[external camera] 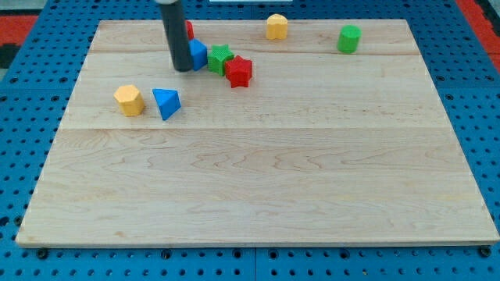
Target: Slide the green star to the left side of the green circle
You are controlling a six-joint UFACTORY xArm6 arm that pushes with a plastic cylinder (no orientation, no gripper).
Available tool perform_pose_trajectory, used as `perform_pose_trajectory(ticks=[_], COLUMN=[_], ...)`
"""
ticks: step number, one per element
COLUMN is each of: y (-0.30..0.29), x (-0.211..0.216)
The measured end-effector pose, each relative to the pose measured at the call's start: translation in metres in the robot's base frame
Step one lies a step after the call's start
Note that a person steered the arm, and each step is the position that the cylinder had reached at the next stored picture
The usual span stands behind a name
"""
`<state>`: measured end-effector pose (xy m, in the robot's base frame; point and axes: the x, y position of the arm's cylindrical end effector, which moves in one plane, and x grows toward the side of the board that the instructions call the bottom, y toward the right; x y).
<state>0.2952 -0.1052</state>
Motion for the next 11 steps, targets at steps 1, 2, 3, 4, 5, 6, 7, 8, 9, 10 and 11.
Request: perform_pose_trajectory(ticks=[1,2,3,4,5,6,7,8,9,10,11], y=[0.082,0.036,0.072,0.128,0.126,0.077,0.118,0.144,0.197,0.215,0.204], x=[-0.012,-0.012,0.034,0.01,-0.004,0.004,-0.024,-0.041,-0.041,-0.039,-0.027])
